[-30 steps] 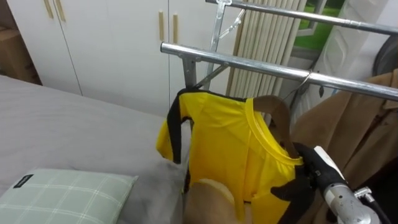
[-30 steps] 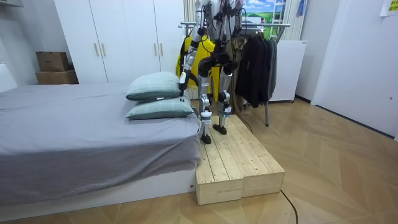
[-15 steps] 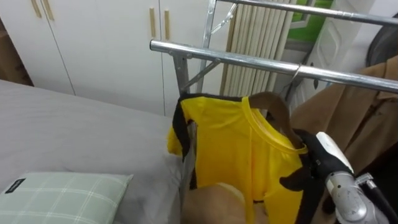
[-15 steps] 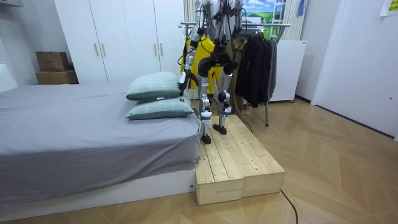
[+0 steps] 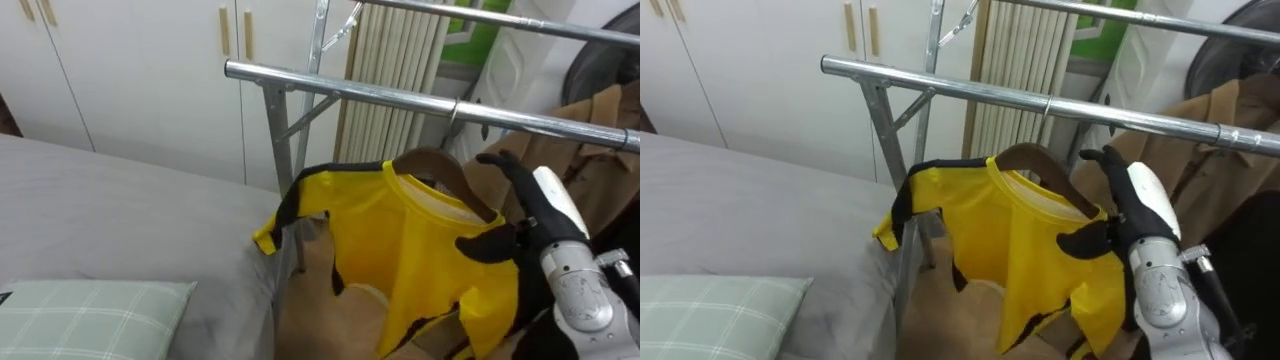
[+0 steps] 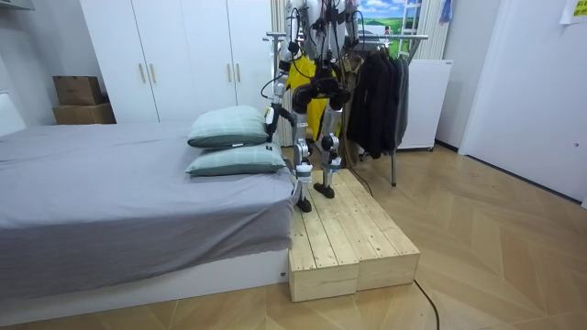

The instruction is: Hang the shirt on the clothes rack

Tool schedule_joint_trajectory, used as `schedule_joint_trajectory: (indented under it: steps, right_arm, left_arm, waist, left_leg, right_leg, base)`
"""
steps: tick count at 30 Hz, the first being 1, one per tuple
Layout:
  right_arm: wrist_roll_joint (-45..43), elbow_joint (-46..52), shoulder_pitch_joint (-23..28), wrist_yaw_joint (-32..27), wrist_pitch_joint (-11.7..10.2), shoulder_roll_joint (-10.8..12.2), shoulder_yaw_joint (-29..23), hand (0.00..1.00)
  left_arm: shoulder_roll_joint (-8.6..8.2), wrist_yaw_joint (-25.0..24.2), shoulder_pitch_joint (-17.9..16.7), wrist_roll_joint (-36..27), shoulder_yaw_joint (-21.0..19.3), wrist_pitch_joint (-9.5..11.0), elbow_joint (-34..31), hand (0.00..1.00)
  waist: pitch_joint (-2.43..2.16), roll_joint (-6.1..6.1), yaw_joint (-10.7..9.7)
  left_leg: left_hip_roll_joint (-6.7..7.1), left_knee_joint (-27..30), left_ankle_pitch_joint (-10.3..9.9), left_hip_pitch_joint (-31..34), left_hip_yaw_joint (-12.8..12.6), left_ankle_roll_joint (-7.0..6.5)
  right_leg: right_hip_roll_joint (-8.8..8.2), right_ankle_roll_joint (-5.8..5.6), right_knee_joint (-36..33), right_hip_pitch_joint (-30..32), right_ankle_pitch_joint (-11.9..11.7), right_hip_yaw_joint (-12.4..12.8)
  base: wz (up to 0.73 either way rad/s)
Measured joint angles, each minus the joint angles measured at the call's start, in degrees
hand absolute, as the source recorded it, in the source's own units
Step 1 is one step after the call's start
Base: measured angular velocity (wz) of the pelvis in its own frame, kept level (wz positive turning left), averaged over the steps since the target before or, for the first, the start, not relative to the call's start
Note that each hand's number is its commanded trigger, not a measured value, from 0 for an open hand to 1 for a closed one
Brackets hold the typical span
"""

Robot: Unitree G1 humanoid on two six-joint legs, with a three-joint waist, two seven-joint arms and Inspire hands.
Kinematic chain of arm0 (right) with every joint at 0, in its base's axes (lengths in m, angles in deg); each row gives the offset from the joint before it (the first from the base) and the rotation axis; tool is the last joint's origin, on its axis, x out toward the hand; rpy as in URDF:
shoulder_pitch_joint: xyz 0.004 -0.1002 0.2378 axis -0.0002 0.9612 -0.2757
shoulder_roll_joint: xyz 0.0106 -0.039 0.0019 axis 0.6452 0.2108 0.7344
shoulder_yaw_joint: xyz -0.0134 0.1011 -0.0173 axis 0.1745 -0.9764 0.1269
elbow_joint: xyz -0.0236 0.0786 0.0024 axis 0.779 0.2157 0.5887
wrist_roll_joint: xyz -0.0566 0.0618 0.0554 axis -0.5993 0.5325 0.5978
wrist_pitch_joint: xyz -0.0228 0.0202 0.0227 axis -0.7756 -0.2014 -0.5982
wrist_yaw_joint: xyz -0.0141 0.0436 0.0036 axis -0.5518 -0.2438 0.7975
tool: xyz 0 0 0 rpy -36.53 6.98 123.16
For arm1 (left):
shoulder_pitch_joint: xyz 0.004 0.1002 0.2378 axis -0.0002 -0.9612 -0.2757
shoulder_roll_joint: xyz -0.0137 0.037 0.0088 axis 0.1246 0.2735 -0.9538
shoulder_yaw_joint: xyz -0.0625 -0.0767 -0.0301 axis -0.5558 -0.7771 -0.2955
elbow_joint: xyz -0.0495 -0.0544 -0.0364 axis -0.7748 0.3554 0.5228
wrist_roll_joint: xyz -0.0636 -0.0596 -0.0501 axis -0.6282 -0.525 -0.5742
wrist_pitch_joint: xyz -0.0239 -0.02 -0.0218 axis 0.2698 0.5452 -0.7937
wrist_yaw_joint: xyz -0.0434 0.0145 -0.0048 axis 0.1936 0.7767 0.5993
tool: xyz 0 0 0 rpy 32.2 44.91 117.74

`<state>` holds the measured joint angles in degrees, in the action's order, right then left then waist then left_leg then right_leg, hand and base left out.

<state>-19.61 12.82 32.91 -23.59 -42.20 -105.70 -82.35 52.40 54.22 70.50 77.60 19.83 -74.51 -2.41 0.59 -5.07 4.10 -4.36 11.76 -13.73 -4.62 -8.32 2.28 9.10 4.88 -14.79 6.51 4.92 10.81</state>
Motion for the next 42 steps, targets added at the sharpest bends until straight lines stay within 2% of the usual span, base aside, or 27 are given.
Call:
schedule_joint_trajectory:
  steps: [12,15,21,30,35,40,42]
  right_arm:
    - [1.10,0.94,0.02,-4.89,0.27,-0.14,-1.41,0.00]
    - [2.15,2.69,0.03,-6.22,0.27,-0.15,-2.82,0.00]
    - [2.63,3.95,0.51,-6.96,0.26,-0.20,-3.67,0.00]
    - [5.49,10.43,12.94,-7.48,0.18,-0.12,-8.96,0.00]
    - [7.99,10.41,16.40,-6.55,0.28,-0.11,-11.34,0.00]
    - [11.83,7.89,21.14,-5.81,0.28,0.32,-11.18,0.00]
    - [14.49,7.46,24.04,-3.54,0.71,0.90,-10.52,0.00]
  left_arm:
    - [0.00,-0.48,-0.88,0.00,1.36,-0.01,0.00,0.00]
    - [-0.33,-0.73,-1.29,-0.01,1.31,0.00,0.00,0.00]
    - [-0.36,-0.96,-2.07,0.00,1.27,-0.01,-0.25,0.00]
    - [-0.88,-0.83,-3.06,0.04,-0.61,-0.02,-0.25,0.00]
    - [-1.41,-0.86,-4.57,-0.02,-1.08,-0.02,-0.23,0.00]
    - [-1.61,-0.99,-5.25,0.00,-1.02,-0.02,-0.24,0.00]
    - [-1.60,-1.20,-5.25,-0.02,-1.01,-0.01,-0.24,0.00]
  waist:
    - [0.15,0.68,-0.96]
    - [-0.12,1.26,-1.16]
    - [-0.25,1.53,-2.53]
    - [-0.39,1.95,-4.57]
    - [-0.33,2.18,-6.20]
    - [-0.34,2.10,-6.97]
    - [-0.32,2.08,-6.87]
  left_leg:
    - [-0.16,-0.13,-0.03,-0.01,-0.32,0.05]
    - [-0.13,-0.17,-0.07,-0.06,-0.84,0.01]
    - [-0.17,-0.19,-0.07,-0.13,-0.79,0.01]
    - [-0.16,-0.21,-0.19,-0.18,-0.89,-0.07]
    - [-0.25,-0.51,-0.20,-0.65,-2.25,-0.08]
    - [-0.37,-0.86,-0.32,-1.06,-2.58,0.01]
    - [-0.33,-0.95,-0.32,-1.11,-2.62,0.01]
  right_leg:
    - [0.17,0.21,0.03,0.40,-0.18,0.09]
    - [0.20,0.17,0.04,0.46,-0.20,-0.01]
    - [0.23,0.18,0.13,0.41,-0.33,-0.09]
    - [0.10,-0.01,0.31,0.20,-0.18,0.30]
    - [0.17,0.05,-0.09,0.22,-0.23,0.87]
    - [0.35,-0.25,0.03,-0.18,-0.09,1.53]
    - [0.33,-0.56,-0.01,-0.05,0.09,1.61]
  base:
    - [-0.02]
    - [-0.08]
    - [-0.01]
    - [0.00]
    - [-0.15]
    - [-0.04]
    - [0.00]
